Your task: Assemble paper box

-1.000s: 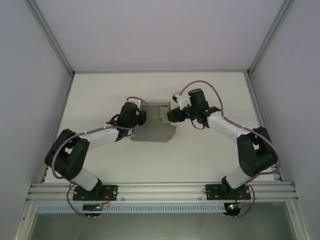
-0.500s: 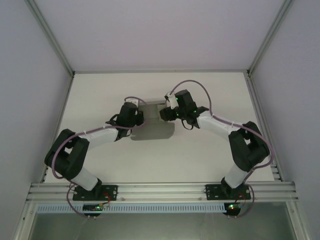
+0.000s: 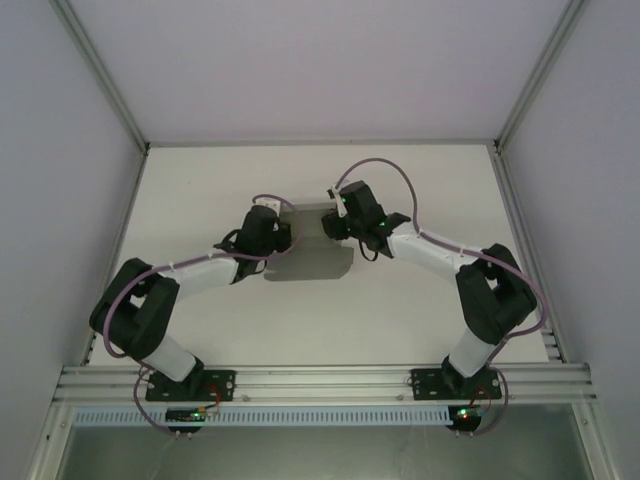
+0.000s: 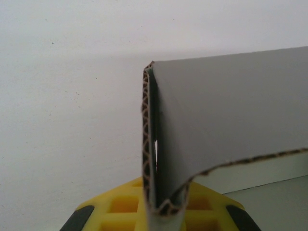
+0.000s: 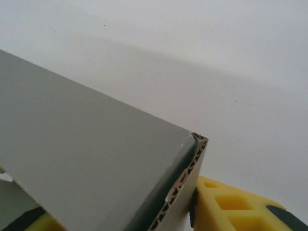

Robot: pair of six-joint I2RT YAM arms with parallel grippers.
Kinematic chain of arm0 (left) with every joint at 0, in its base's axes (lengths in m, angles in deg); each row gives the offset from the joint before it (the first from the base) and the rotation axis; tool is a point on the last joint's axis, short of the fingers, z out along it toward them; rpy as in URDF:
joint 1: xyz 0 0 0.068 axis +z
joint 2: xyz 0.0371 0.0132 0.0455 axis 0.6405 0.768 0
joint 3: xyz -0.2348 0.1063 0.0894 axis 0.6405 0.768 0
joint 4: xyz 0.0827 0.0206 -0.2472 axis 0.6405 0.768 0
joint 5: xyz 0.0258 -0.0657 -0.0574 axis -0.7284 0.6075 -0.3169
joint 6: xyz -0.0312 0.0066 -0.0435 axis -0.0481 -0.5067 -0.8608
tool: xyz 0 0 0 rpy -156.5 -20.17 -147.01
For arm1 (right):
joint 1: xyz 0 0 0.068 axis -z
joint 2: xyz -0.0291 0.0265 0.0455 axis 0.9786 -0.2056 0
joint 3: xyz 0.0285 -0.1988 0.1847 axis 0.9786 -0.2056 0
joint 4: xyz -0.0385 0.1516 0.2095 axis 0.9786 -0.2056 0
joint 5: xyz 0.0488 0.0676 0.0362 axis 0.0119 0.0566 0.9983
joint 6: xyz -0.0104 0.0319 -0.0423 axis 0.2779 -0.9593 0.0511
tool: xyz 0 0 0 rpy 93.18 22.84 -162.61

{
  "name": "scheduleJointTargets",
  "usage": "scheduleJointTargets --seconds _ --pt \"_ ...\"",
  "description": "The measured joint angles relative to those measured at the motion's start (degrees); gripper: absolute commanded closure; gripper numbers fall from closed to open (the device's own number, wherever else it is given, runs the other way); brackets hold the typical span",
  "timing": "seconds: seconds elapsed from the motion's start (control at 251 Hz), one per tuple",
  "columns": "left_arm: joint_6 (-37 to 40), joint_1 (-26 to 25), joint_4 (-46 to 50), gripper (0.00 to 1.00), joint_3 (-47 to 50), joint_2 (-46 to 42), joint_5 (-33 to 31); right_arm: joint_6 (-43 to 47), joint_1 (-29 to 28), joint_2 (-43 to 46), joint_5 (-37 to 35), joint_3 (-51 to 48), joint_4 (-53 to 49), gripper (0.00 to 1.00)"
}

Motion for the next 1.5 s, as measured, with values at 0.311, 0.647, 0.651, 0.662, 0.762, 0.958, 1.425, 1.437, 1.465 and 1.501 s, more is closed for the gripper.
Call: scheduleJointTargets --seconds 0.311,0.647,0.651,0.662,0.762,0.958,1.425,1.437,1.465,1.501 --pt "-1.0 -0.7 0.4 1.00 0.0 -0.3 -1.8 -4.3 -2.4 -5.2 -12.5 6.9 -6.6 0.99" --pt "-2.4 -1.2 0.9 1.00 -0.3 -0.3 -2.5 -10.3 -4.9 -10.6 -23.5 13.2 -12.6 1.00" --pt "-2.4 -1.2 0.9 1.00 -0.3 -0.3 -2.5 -10.4 -4.9 -10.6 -23.6 13.2 -12.6 1.00" --pt "-2.5 -1.2 1.0 1.00 -0.3 -0.3 -2.6 -10.7 -5.0 -10.9 -24.2 13.5 -12.8 1.00" --pt "-2.6 -1.3 1.1 1.00 -0.7 -0.3 -2.6 -12.7 -5.6 -11.8 -26.9 14.6 -14.0 1.00" --pt "-2.8 -1.6 1.1 1.00 -1.7 -0.2 -2.6 -14.5 -5.9 -13.1 -30.9 16.9 -15.7 1.00" --pt "-3.0 -1.4 3.0 1.00 -1.9 -0.2 -4.8 -0.1 -4.8 -7.3 -23.1 0.6 9.7 0.78" --pt "-3.0 -1.4 3.0 1.00 -1.9 -0.2 -4.8 -0.1 -4.7 -7.1 -22.8 0.5 9.9 0.77" --pt "-3.0 -1.4 3.0 1.00 -1.9 -0.2 -4.8 0.4 -4.4 -6.8 -22.2 0.2 9.9 0.72" --pt "-3.0 -1.4 3.1 1.00 -1.9 -0.2 -4.9 0.9 -4.0 -6.4 -20.9 -0.3 10.1 0.66"
